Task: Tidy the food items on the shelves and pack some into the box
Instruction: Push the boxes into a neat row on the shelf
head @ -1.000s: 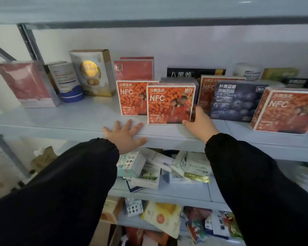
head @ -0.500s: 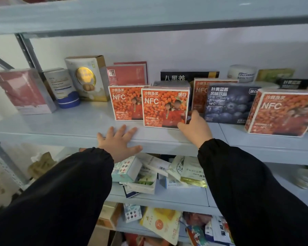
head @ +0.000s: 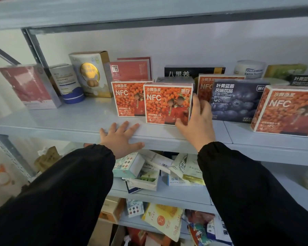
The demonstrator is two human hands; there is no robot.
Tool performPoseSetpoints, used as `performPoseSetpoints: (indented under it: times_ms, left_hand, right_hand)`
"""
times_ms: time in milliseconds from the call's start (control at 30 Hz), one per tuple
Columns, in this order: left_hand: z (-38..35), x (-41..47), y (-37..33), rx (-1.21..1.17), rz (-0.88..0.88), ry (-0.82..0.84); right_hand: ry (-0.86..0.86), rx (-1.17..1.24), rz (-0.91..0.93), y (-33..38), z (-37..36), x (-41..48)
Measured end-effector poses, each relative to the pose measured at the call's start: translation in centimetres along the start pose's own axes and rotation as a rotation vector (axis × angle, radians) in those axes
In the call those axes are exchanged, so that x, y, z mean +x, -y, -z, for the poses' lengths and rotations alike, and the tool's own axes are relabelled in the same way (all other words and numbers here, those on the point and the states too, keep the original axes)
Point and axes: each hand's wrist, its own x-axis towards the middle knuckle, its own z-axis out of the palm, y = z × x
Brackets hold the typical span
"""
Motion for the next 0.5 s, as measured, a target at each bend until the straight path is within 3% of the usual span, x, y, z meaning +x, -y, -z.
performPoseSetpoints:
  times_ms: [200, 300, 367, 433, 500]
  left_hand:
    - [0.1, -0.2, -0.1, -0.018, 0.0, -0.006]
    - [0.4, -0.2, 0.0, -0.055, -0.013, -0.004]
    - [0.7, -0.2, 1.2, -0.061, -0.01, -0.012]
    - [0.9, -0.5, 3.4, 0.053, 0.003, -0.01]
    - [0.7, -0.4, 6.0, 0.147, 0.025, -0.008]
  right_hand:
    - [-0.101, 0.084, -0.002, -0.1, 0.2, -0.3]
    - [-0.266, 0.215, 0.182, -0.4, 0.4, -0.8]
    - [-0.287, 0.264, 0.275, -0.2, 0.4, -1.0]
    - [-0.171, 0.278, 0.333, 1.5, -0.1, -1.2]
    - [0.106, 0.24, 0.385, 4.3, -0.9, -1.4]
